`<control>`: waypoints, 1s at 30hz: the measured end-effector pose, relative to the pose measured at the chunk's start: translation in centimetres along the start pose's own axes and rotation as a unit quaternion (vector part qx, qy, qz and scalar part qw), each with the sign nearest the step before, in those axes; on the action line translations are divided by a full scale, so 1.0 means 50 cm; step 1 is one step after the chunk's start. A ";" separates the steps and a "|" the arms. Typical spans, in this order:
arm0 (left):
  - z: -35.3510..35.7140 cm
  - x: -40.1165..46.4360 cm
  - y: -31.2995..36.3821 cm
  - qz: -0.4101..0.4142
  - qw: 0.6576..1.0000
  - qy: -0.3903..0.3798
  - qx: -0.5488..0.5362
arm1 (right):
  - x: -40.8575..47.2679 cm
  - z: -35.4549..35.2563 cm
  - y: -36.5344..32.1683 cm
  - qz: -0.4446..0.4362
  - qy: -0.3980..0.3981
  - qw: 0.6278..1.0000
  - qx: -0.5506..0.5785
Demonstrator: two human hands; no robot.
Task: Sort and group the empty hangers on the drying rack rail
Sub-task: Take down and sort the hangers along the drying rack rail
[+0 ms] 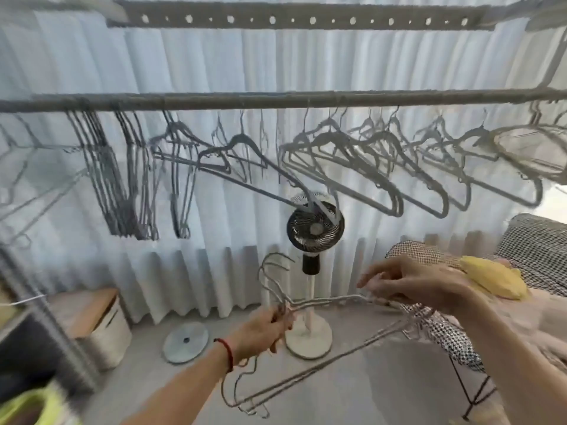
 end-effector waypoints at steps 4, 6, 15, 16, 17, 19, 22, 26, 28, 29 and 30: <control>-0.113 -0.164 -0.037 0.008 0.997 -0.021 -0.076 | 0.114 0.109 -0.055 0.019 0.036 0.989 -0.143; -0.167 -0.241 -0.034 0.022 0.994 -0.026 -0.102 | 0.169 0.160 -0.087 0.014 0.048 0.990 -0.133; -0.322 -0.422 -0.006 0.041 0.967 0.016 -0.252 | 0.324 0.263 -0.335 -0.069 0.178 0.967 -0.170; -0.336 -0.430 0.001 0.041 0.964 0.021 -0.263 | 0.333 0.266 -0.364 -0.076 0.184 0.964 -0.173; -0.347 -0.437 0.011 0.042 0.961 0.024 -0.272 | 0.340 0.267 -0.391 -0.084 0.193 0.962 -0.175; -0.363 -0.442 0.038 0.040 0.957 0.029 -0.285 | 0.350 0.257 -0.445 -0.095 0.223 0.958 -0.156; -0.381 -0.420 0.086 0.041 0.946 0.044 -0.318 | 0.350 0.214 -0.504 -0.106 0.285 0.949 -0.081; -0.396 -0.349 0.170 0.066 0.911 0.027 -0.406 | 0.341 0.153 -0.533 -0.117 0.320 0.940 -0.003; -0.416 -0.302 0.214 0.075 0.902 0.032 -0.423 | 0.343 0.125 -0.522 -0.117 0.313 0.942 0.040; -0.430 -0.278 0.237 0.080 0.902 0.042 -0.422 | 0.344 0.111 -0.514 -0.116 0.307 0.942 0.061; -0.445 -0.257 0.258 0.086 0.903 0.055 -0.418 | 0.344 0.098 -0.506 -0.118 0.304 0.942 0.079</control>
Point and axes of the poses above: each hand's wrist, its own x-axis towards the middle knuckle, its own z-axis out of the palm, y = z × x, the point moved 10 cm from there along x, towards the middle knuckle, and after that the axes turned 12 degrees about -y, right-handed, at the moved point
